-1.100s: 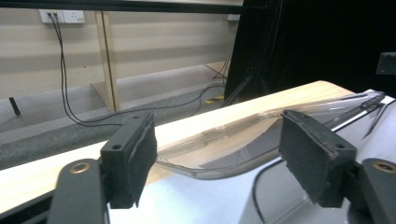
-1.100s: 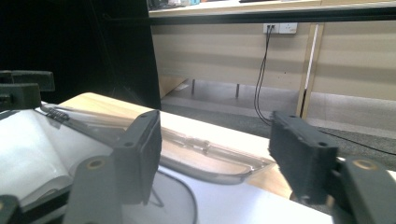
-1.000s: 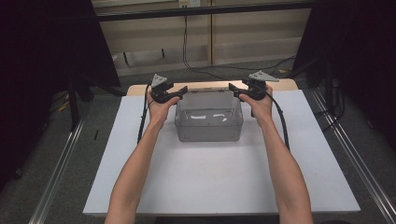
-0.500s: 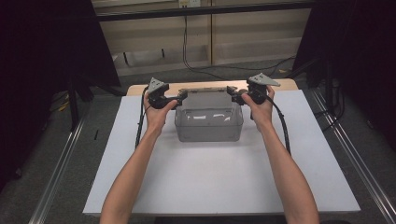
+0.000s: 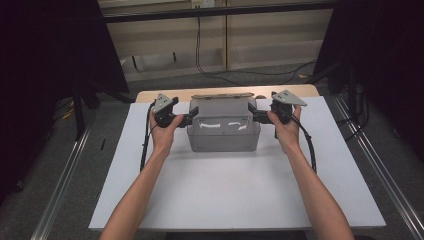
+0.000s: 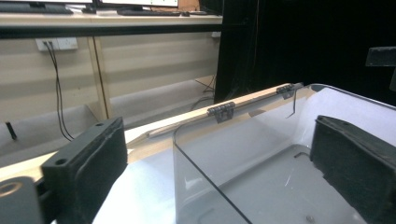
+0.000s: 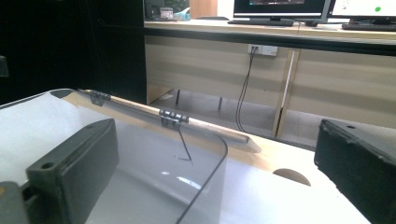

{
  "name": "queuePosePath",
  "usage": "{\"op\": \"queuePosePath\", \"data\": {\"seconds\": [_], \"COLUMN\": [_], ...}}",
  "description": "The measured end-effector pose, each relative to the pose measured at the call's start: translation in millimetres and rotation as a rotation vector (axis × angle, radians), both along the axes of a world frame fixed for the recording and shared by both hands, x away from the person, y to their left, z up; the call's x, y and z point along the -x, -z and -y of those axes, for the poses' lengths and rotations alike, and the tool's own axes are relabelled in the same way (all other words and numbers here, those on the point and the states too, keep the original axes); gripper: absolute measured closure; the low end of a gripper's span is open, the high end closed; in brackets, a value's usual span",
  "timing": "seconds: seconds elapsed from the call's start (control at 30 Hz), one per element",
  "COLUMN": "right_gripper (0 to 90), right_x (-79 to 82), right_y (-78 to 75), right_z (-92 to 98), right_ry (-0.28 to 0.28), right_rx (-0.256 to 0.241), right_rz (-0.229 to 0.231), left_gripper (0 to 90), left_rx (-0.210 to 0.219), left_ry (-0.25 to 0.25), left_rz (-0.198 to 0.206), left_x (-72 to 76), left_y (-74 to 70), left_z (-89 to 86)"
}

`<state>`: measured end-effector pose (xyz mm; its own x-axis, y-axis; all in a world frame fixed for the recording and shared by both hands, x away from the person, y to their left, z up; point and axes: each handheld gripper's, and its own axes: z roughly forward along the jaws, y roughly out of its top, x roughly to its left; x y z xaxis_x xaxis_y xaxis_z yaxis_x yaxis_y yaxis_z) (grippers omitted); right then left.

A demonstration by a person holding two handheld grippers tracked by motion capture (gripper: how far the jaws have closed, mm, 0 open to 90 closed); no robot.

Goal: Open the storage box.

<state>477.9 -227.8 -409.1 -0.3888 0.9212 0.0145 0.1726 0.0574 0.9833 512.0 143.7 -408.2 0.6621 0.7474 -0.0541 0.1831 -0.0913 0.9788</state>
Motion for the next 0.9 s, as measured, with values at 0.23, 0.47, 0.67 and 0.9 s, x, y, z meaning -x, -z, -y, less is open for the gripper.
{"op": "queuePosePath", "data": {"seconds": [0.23,0.47,0.67,0.9], "right_gripper": [0.0,0.0,0.0,0.0], "right_x": [18.0,35.1,50.0,66.3], "right_y": [-0.8,-5.1,-2.9,-3.4], "right_z": [2.4,4.3,9.3,14.0], "right_ry": [0.015,0.025,0.04,0.051], "right_rx": [0.025,0.037,0.029,0.036], "right_rz": [0.015,0.036,0.042,0.067], "left_gripper": [4.5,4.4,4.3,4.5], "left_rx": [0.012,0.032,0.048,0.078], "left_ry": [-0.023,-0.016,-0.032,-0.038], "left_rz": [0.012,0.025,0.033,0.034], "left_x": [14.2,33.2,48.2,64.2], "left_y": [-1.4,-2.5,-1.0,-1.7], "left_z": [-13.1,-20.6,-29.3,-42.5]}}
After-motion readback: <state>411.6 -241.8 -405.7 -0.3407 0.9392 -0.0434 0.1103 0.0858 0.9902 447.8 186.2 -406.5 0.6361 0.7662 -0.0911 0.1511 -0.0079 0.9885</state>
